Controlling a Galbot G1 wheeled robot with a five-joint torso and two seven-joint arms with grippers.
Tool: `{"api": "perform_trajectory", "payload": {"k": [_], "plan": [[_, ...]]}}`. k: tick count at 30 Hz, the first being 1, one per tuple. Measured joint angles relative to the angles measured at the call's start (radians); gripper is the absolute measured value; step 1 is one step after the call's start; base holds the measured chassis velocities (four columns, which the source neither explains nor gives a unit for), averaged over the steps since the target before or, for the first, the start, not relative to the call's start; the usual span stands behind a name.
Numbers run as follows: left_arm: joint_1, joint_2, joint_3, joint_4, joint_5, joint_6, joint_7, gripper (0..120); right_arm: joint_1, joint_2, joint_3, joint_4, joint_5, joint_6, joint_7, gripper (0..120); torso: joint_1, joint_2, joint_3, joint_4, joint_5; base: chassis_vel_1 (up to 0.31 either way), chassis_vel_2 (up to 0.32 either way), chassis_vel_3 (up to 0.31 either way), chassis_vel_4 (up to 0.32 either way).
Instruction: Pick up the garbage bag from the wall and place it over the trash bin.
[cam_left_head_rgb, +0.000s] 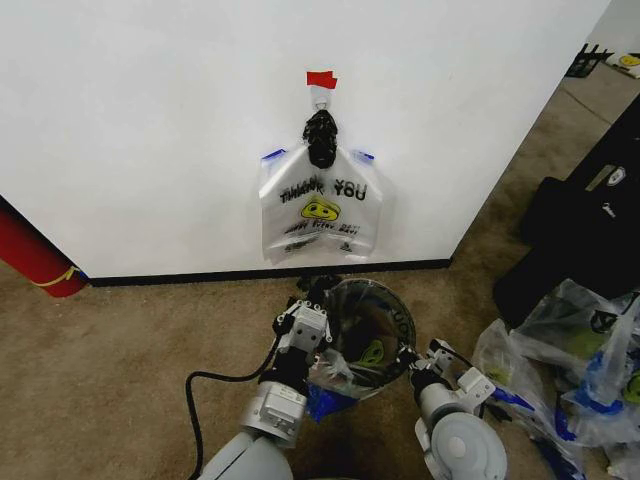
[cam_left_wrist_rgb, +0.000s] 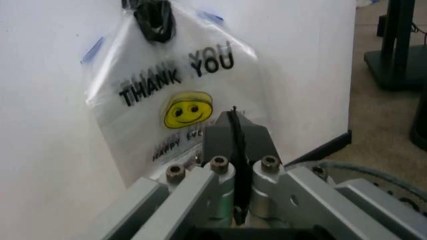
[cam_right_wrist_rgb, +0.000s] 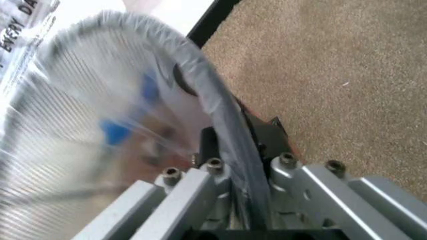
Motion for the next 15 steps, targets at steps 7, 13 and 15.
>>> {"api": "perform_trajectory", "payload": {"k": [7,13,15], "plan": [[-0.006,0.001,0.019,0.025,0.011,-0.016,-0.003,0,0.014,0.018,0.001,0.001,0.007,0.015,0.006,26,0.000,0.000,0.000,0.0000,-0.0001,0.000,0.000,0.000,0.000],[-0.011,0.004,0.020,0.029,0.011,-0.020,-0.005,0,0.019,0.021,0.005,-0.007,0.003,0.020,0.007,46,0.000,0.000,0.000,0.0001,-0.0001,0.000,0.000,0.000,0.000],[-0.014,0.004,0.022,0.035,0.011,-0.023,-0.005,0,0.017,0.019,0.014,-0.008,0.002,0.020,0.009,56,0.000,0.000,0.000,0.0001,0.0000,0.000,0.000,0.000,0.000]]}}
